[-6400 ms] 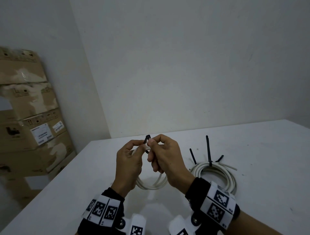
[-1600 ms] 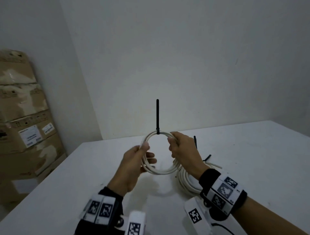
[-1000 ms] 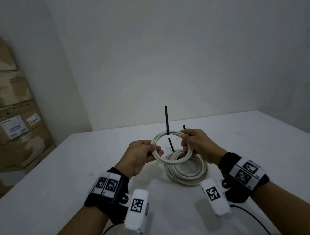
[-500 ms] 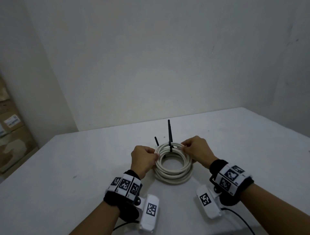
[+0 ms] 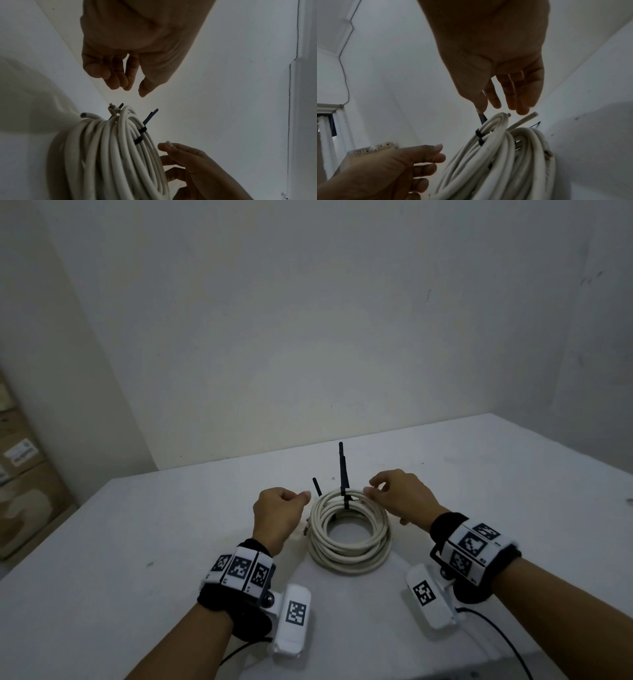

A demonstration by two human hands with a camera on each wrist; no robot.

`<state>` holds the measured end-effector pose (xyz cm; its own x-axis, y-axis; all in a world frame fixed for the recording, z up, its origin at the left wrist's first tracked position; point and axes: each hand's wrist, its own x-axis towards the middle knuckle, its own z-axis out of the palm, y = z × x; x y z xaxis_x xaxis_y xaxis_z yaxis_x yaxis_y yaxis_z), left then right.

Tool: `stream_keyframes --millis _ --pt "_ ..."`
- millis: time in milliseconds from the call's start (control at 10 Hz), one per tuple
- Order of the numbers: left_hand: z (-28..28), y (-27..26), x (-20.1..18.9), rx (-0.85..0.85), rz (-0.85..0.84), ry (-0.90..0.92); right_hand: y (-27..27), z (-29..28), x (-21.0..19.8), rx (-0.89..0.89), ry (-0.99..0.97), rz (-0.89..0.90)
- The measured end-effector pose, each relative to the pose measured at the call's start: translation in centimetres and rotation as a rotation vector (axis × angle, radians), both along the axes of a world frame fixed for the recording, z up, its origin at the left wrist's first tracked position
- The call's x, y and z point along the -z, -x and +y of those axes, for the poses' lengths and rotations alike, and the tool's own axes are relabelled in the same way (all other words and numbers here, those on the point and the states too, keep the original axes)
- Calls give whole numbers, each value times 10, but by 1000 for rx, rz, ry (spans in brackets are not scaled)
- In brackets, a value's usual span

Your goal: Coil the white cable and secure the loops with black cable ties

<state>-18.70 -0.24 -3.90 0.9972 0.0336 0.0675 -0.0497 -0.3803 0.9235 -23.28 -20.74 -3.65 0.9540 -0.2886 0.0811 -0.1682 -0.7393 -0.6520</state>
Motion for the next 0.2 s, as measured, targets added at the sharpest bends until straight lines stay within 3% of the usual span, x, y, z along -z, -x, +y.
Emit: stream_keyframes --millis 200 --pt "8 1 -19 12 -90 56 4 -8 -15 -7 -58 -101"
